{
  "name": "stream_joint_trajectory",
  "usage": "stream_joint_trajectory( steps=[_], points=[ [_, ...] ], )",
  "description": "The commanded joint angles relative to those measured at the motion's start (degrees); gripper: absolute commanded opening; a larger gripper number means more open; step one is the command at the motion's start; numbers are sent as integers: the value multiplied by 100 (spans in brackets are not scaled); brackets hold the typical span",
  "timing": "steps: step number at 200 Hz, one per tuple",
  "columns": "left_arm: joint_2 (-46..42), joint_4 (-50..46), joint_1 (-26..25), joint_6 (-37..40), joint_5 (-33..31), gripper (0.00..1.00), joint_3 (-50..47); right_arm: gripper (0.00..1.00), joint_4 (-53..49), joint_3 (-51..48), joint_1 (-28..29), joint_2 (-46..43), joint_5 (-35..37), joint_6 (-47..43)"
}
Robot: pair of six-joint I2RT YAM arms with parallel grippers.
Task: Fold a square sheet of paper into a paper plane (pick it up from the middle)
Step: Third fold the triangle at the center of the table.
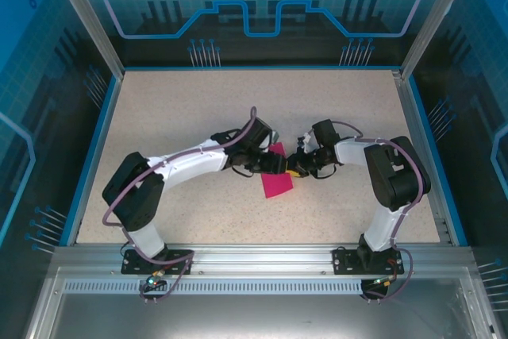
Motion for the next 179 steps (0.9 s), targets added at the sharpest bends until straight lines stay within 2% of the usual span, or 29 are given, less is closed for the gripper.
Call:
stream_joint_trajectory(
  steps=[1, 30, 69, 106, 145, 179],
  points=[
    [-30, -379, -431, 451, -697, 57, 9, 14, 84, -122, -64, -54, -146, 180],
    [247, -673, -872, 662, -1334, 59, 319, 15, 95, -122, -62, 16, -147, 189],
    [387, -776, -1159, 603, -1851, 59, 490, 15, 151, -159, 25, 27, -66, 287],
    [-80, -268, -1092, -207, -2184, 62, -117, 15, 196, -130, 135, 153, 172, 290],
    [-481, -73, -643, -1300, -2240, 61, -542, 15, 590, -266, 171, 98, 487, 544],
    [-423, -265, -489, -1785, -2185, 61, -189, 15, 648, -192, 201, 271, 509, 585]
  ],
)
